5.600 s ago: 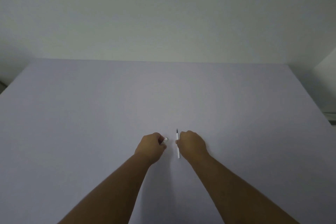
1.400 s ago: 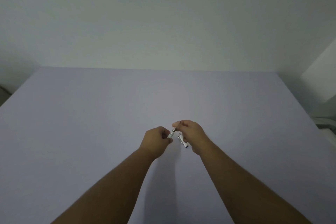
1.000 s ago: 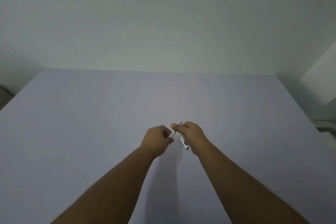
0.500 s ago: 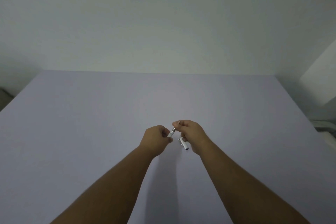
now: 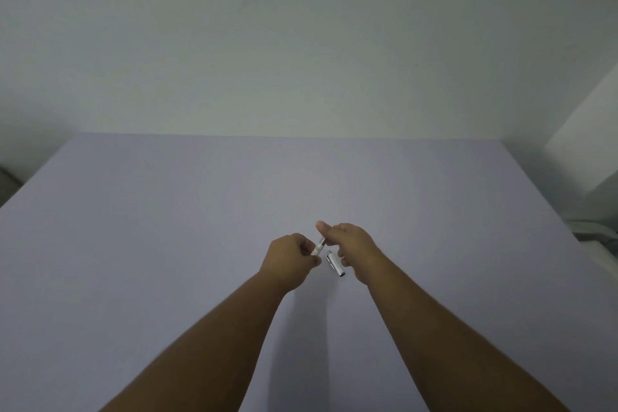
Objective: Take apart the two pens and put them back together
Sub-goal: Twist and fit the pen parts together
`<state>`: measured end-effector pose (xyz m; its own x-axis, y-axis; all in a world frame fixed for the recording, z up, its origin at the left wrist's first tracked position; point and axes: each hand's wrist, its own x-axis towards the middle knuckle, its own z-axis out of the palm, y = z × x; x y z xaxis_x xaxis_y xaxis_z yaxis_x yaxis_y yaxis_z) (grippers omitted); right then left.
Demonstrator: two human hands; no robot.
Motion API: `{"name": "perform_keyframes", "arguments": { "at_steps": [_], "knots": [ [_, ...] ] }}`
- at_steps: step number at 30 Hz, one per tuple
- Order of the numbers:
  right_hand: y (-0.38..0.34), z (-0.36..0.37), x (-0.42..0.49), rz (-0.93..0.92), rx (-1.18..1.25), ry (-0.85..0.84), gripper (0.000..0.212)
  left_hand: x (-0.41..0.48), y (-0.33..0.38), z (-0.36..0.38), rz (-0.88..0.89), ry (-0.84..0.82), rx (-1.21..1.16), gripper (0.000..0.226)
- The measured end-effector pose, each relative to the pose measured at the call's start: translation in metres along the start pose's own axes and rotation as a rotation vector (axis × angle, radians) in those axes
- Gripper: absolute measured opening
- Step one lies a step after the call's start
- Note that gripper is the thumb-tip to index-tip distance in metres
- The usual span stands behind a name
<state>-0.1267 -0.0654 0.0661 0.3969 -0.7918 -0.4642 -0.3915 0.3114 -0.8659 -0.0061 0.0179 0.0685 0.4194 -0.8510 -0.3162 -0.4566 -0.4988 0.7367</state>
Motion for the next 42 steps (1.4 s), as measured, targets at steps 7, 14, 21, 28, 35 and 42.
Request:
{"name": "perform_keyframes", "arguments": {
  "at_steps": [7, 14, 21, 28, 35, 42],
  "knots": [
    [-0.005, -0.003, -0.002, 0.023, -0.098, -0.004, 0.037, -0.003, 0.002, -0.001, 0.006, -0.002, 0.01, 0.011],
    [-0.006, -0.01, -0.003, -0.008, -0.119, -0.079, 0.026, -0.002, 0.006, 0.001, -0.009, -0.013, -0.013, 0.012],
    [0.0, -0.011, -0.001, -0.033, -0.034, -0.125, 0.008, -0.003, 0.003, 0.004, -0.019, -0.001, 0.032, 0.013],
    [-0.001, -0.002, 0.005, 0.027, -0.081, -0.069, 0.019, -0.004, -0.002, 0.006, -0.038, 0.034, 0.065, 0.015],
    [-0.001, -0.026, 0.022, -0.001, -0.06, 0.09, 0.018, 0.002, -0.01, 0.001, -0.169, -0.026, -0.056, 0.015],
    [0.026, -0.013, 0.041, 0.006, -0.754, 0.072, 0.018, 0.009, -0.028, 0.009, -0.288, -0.058, -0.179, 0.021]
  ]
}}
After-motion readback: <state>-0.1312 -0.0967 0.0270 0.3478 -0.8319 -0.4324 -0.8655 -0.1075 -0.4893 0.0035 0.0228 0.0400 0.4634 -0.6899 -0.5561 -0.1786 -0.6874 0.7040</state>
